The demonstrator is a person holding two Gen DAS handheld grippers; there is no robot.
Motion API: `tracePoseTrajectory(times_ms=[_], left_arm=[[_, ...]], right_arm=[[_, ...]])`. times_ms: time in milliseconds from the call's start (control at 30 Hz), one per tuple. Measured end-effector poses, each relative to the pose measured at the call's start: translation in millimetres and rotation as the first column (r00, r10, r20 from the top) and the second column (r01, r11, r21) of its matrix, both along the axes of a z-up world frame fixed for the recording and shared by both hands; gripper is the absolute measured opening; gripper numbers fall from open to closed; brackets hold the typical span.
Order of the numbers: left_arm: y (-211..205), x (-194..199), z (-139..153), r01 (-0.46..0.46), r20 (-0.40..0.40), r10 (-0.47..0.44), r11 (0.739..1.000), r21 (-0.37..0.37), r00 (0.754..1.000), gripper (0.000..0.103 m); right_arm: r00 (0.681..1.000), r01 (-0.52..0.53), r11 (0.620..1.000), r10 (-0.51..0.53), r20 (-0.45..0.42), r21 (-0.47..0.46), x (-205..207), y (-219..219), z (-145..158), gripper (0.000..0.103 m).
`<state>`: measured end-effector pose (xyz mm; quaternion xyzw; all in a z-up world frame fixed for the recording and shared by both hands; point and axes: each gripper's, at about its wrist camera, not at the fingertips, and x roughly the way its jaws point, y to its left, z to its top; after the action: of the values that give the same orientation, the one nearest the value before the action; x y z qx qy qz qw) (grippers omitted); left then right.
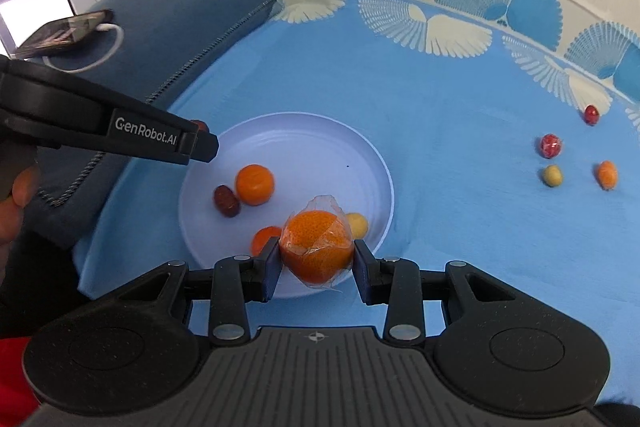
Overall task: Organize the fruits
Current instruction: 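Carry the date and wrapped mandarin over the plate with both grippers, then open both grippers to release the date and wrapped mandarin onto the plate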
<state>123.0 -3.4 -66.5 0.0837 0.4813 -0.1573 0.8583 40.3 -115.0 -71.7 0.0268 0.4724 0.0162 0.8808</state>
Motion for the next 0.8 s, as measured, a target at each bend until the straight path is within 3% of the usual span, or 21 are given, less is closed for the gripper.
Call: tracePoseTrajectory(times_ms=[467, 533, 567, 600, 667, 800], left_arm=[[-24.8, 53.0, -43.2, 0.036, -0.03, -0.035, 0.998, 0.051, 0.999, 0.035], [-25.4, 53.6, -40.7, 0.05, -0.011, -0.05, 0.997, 0.054, 0.999, 0.058], [-24.3, 52.3, -36.7, 0.052, 0.009, -0.053, 0.997, 0.051, 0.999, 0.084], [-22.7, 50.4, -31.6, 0.046, 0.029, -0.047, 0.998, 0.05, 0.998, 0.103], [-17.5, 42.4, -19.1, 0.024, 0.084, -0.028, 0.999, 0.045, 0.996, 0.103], [-7.9, 23.1, -4.5, 0.045, 0.071, -0.052, 0.995, 0.092, 0.996, 0.103]], right_arm=[[0.996, -0.067, 0.998, 0.066, -0.054, -0.021, 53.0, -9.4, -41.5, 0.04], [0.996, -0.077, 0.997, 0.076, -0.048, -0.022, 57.2, -9.8, -41.7, 0.04], [0.996, -0.082, 0.996, 0.081, -0.039, -0.025, 58.9, -10.2, -40.3, 0.047], [0.996, -0.088, 0.996, 0.087, -0.033, -0.03, 59.7, -10.2, -38.2, 0.063], [0.996, -0.091, 0.995, 0.09, -0.015, -0.042, 59.8, -11.6, -30.6, 0.085], [0.996, -0.092, 0.993, 0.092, 0.004, -0.075, 43.0, -11.1, -12.2, 0.098]])
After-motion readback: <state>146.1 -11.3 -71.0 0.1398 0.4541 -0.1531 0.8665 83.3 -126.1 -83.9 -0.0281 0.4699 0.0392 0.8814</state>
